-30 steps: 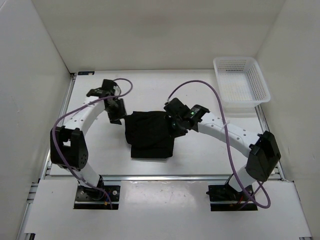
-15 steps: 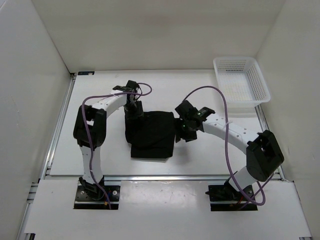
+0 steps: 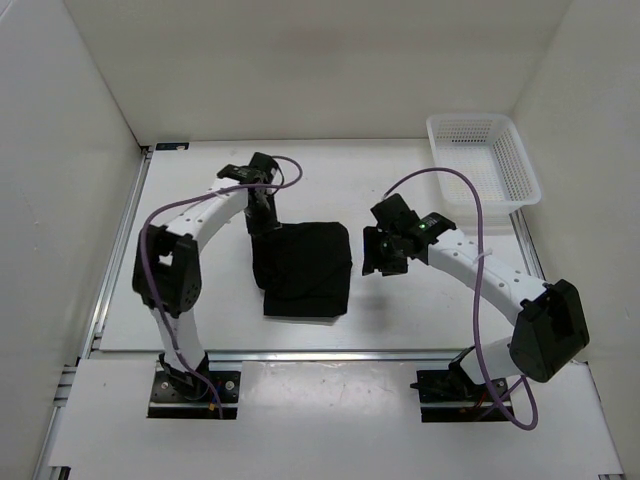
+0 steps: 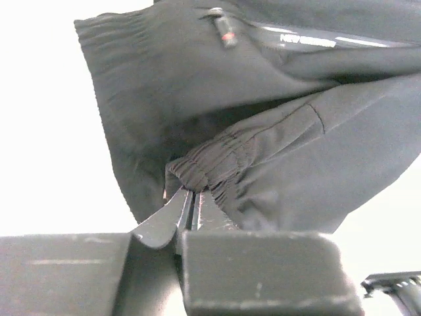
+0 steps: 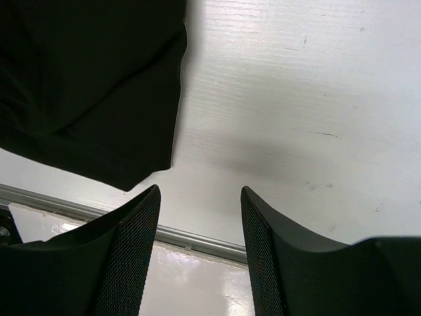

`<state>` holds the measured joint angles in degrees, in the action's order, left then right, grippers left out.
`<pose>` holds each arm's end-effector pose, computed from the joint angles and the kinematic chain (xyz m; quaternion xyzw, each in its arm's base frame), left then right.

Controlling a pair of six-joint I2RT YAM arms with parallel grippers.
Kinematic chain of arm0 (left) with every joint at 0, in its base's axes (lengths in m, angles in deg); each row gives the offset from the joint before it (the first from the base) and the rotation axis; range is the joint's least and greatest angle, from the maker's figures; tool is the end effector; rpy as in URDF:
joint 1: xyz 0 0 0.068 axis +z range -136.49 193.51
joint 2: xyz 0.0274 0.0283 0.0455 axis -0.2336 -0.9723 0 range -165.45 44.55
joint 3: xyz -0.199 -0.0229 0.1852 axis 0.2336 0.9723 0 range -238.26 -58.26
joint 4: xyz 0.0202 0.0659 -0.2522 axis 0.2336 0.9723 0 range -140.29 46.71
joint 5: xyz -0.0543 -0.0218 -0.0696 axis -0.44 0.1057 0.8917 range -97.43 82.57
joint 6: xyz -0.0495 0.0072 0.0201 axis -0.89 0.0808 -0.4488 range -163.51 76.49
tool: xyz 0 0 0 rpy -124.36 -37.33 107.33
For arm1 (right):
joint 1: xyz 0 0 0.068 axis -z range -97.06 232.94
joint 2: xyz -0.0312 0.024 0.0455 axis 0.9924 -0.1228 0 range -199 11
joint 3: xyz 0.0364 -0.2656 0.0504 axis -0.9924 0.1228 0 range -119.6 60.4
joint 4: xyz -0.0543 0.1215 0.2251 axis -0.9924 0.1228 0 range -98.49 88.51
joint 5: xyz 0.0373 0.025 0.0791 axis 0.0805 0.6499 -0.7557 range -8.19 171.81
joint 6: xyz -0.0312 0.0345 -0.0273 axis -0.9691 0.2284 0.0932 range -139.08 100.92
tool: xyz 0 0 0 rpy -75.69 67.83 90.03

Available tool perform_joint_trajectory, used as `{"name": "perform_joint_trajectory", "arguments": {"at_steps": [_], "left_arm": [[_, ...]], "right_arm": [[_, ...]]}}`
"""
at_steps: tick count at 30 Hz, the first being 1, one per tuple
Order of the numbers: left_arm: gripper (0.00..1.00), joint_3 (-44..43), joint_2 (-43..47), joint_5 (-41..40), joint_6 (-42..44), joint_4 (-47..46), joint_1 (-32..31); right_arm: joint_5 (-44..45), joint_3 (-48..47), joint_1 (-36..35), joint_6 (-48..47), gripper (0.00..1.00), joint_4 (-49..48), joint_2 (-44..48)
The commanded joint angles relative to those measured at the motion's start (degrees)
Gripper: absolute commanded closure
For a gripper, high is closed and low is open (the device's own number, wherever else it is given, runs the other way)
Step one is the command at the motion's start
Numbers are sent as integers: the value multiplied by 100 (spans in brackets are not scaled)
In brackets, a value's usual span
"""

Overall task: Fold and stack the shorts
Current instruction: Fold the shorts

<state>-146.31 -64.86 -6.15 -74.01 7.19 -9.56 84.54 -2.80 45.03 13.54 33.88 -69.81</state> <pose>0.3485 -0.1491 0.2216 -0.0634 0.9932 -0.0538 0.0818 0.2254 0.1734 0.2623 -0.0385 0.9648 0.1307 0.2247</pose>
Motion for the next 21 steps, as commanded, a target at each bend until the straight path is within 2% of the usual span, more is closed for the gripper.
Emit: {"name": "perform_joint_trajectory", "arguments": {"at_steps": [1, 4, 5, 6, 9, 11, 13, 14, 16, 17, 21], "left_arm": [[90, -82, 929, -339, 0, 387, 337], [90, 191, 1167, -225, 132, 387, 644], [90, 244, 1167, -225, 132, 387, 715], [90, 245, 1167, -225, 202, 387, 786], [90, 359, 835, -93, 351, 178, 1005], [69, 211, 553, -23, 482, 177, 1129], [62, 8, 166, -22, 536, 281, 1129], [53, -228, 96, -92, 589, 352, 1129], [52, -431, 95, -338, 589, 484, 1129], [42, -589, 208, -461, 589, 597, 1190], [41, -600, 858, -638, 484, 739, 1323]], "right_arm": [[53, 1, 29, -98, 42, 131, 241], [53, 1, 29, -151, 39, 131, 242], [53, 53, 29, -151, 30, 131, 242], [53, 53, 29, -151, 25, 131, 242], [53, 53, 29, -151, 19, 131, 242], [53, 53, 29, -151, 17, 79, 242], [-8, 53, 29, -151, 16, 78, 242], [-69, 53, 29, -151, 16, 78, 242], [-131, 53, 29, -151, 14, 78, 242], [-210, 114, 29, -151, 13, -43, 242], [-930, 168, 29, -204, 9, -571, 6]]}}
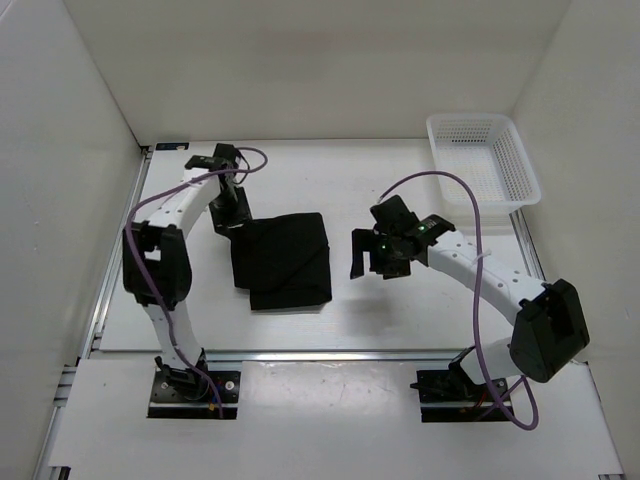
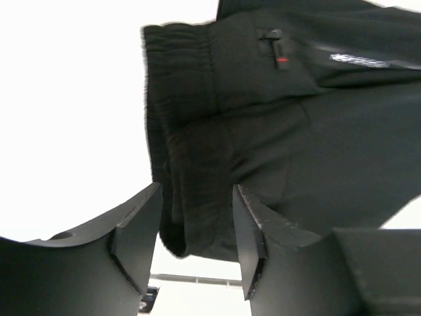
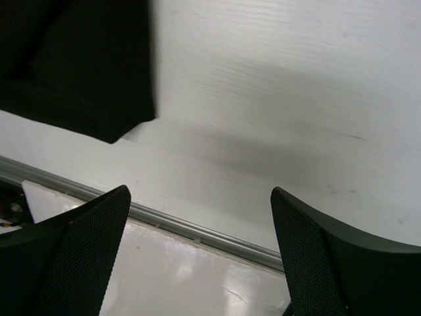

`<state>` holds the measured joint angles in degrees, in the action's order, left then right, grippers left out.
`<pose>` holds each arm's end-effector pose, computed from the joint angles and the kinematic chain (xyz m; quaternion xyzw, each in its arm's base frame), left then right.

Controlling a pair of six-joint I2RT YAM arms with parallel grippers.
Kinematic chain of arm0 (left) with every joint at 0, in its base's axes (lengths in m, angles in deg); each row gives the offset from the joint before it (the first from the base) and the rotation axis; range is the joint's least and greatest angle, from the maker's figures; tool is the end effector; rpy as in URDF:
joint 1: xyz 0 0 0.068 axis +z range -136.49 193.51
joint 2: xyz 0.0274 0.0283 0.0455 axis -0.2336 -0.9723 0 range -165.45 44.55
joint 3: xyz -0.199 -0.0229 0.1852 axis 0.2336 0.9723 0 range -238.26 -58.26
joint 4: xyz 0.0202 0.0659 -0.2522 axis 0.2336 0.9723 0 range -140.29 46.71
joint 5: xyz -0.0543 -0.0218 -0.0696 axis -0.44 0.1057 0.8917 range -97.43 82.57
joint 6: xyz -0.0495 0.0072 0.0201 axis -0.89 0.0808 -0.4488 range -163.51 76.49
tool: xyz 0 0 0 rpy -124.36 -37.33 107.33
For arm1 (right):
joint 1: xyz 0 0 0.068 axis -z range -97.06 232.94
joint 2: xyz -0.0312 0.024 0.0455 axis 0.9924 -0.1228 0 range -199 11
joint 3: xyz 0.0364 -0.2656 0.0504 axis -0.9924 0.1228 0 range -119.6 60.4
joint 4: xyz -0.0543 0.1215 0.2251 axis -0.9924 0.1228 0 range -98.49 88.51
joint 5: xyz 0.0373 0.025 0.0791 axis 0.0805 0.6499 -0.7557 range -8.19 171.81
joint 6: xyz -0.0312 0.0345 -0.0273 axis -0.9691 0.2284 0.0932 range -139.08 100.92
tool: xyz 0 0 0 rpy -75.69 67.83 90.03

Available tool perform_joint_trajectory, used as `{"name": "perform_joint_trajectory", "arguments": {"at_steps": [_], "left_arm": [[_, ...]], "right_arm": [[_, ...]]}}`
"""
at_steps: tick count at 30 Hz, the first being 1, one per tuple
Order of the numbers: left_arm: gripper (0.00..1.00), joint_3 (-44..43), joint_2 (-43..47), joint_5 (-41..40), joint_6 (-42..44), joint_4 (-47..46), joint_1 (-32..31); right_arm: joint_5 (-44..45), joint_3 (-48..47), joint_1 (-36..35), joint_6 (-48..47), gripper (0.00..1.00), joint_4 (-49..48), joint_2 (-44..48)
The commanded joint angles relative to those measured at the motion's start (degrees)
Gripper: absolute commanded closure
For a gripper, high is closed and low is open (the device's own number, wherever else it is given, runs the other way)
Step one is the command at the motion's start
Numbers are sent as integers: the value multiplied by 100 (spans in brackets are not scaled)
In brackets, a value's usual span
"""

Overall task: Fold and stack the shorts
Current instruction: Fold the shorts

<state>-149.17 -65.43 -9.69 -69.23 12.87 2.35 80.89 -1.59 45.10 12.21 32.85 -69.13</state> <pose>0.3694 -0.0713 0.2297 -0.1277 0.9893 -0.0028 0.0706 0.2223 0.1734 0.2599 -0.0574 0.9630 0.1557 0.2124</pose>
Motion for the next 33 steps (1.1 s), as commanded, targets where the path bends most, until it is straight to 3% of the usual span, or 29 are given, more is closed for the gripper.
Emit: {"name": "perform_joint_trajectory", "arguments": {"at_steps": [1, 4, 8, 10, 16, 17, 18, 20, 21, 22, 33], "left_arm": [[42, -217, 1247, -231, -56, 171, 131], [48, 537, 1863, 276, -196, -65, 131], [71, 1934, 2287, 998, -522, -837, -149], [76, 2575, 2287, 1253, -662, -1155, -299], [86, 2878, 1611, 535, -760, -1499, -370], [86, 2817, 1524, 360, -699, -1499, -370], [88, 2816, 1340, 358, -698, -1499, -370], [89, 2702, 1181, 297, -610, -1499, -221], [89, 2702, 1067, 297, -541, -1499, -220], [89, 2615, 1066, 297, -540, -1499, -151], [89, 1113, 372, 744, -241, -1183, -535]], "right_arm": [[-714, 47, 23, -70, 9, -608, -176], [-1058, -119, -91, -70, 7, -917, -774], [-1444, -558, -144, -17, 7, -1365, -1556], [-1629, -760, -144, -70, 7, -1524, -2074], [-1525, -1306, -267, -53, 23, -1524, -2954], [-1446, -1306, -267, -53, 27, -1524, -3059], [-1445, -1367, -267, 0, 47, -1524, -3113], [-1445, -1420, -267, 0, 74, -1577, -3218], [-1376, -1420, -267, 0, 95, -1577, -3219], [-1210, -1368, -215, 139, 100, -1577, -3219], [-215, 222, 374, 756, 100, -1700, -1787]]}}
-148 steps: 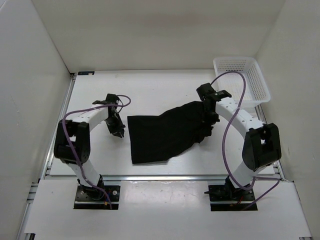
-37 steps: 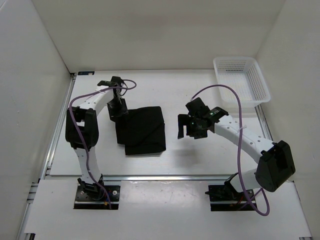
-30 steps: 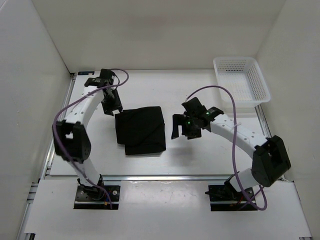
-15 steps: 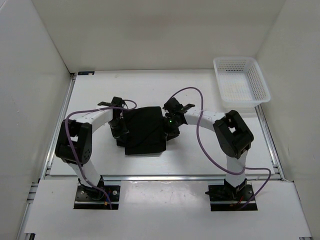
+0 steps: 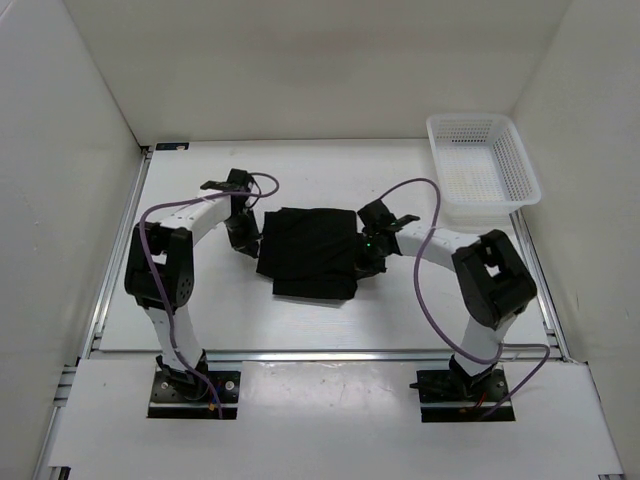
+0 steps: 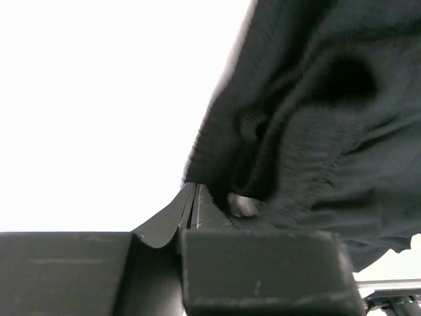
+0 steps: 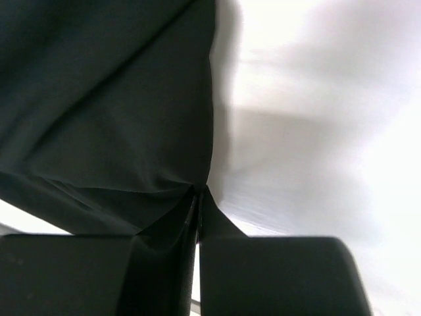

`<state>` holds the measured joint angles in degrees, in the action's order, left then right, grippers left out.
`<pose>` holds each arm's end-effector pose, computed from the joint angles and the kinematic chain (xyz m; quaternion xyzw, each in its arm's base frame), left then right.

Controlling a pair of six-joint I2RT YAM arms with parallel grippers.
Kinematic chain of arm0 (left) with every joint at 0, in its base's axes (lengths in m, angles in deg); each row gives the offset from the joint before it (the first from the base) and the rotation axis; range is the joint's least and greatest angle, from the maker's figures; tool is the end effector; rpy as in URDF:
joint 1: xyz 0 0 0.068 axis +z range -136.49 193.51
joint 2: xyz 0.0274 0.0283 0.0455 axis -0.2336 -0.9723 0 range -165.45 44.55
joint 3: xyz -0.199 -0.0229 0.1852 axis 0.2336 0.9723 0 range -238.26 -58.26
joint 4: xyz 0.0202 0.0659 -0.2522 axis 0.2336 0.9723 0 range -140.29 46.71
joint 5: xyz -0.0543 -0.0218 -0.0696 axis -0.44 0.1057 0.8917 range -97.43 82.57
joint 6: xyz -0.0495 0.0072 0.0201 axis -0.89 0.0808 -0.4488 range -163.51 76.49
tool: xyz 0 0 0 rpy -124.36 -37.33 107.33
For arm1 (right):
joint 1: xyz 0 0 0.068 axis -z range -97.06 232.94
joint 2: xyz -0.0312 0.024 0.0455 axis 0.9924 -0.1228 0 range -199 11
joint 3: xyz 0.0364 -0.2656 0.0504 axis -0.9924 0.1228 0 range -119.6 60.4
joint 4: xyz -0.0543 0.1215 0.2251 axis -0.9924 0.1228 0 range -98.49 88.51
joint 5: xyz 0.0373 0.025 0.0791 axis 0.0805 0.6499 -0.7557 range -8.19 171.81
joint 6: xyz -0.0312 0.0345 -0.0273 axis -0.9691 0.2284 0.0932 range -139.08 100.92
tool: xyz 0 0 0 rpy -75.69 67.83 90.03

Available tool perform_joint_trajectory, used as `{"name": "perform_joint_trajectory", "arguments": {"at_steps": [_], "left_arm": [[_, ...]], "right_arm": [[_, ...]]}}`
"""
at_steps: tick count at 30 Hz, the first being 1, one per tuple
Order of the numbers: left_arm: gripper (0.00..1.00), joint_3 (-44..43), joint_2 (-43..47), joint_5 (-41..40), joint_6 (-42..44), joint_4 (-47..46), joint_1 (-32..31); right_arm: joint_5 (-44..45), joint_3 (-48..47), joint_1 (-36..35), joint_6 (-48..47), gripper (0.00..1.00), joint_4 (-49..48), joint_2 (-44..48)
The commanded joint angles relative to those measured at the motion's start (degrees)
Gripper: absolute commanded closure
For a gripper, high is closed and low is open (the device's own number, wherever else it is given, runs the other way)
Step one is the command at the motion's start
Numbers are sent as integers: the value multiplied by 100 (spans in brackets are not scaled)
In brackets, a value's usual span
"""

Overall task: Fold and stack the shorts
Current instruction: Fold the shorts

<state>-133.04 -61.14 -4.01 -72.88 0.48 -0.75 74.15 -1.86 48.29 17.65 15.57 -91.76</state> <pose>0.3371 -0.0877 0.1849 -0.1289 0.9885 -0.0546 0.0563 0.2857 0.2032 0.1587 0.0028 0.9734 0.1811 0.1404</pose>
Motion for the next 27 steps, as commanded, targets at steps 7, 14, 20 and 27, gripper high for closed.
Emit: {"name": "perform_joint_trajectory", "arguments": {"at_steps": [7, 14, 20, 27], "left_arm": [[74, -1398, -373, 334, 229, 531, -674], [54, -1557, 1178, -524, 291, 1076, -614], [0, -1109, 2517, -1282, 159, 1357, -60], [0, -336, 3747, -1467, -104, 1225, 125]], "right_arm": [[862, 215, 108, 229, 85, 309, 941], [3039, -31, 169, -201, 0, 1171, 2777], [4737, -32, 670, -544, 0, 2216, 4298], [5231, 82, 908, -676, 0, 2701, 5178]]}}
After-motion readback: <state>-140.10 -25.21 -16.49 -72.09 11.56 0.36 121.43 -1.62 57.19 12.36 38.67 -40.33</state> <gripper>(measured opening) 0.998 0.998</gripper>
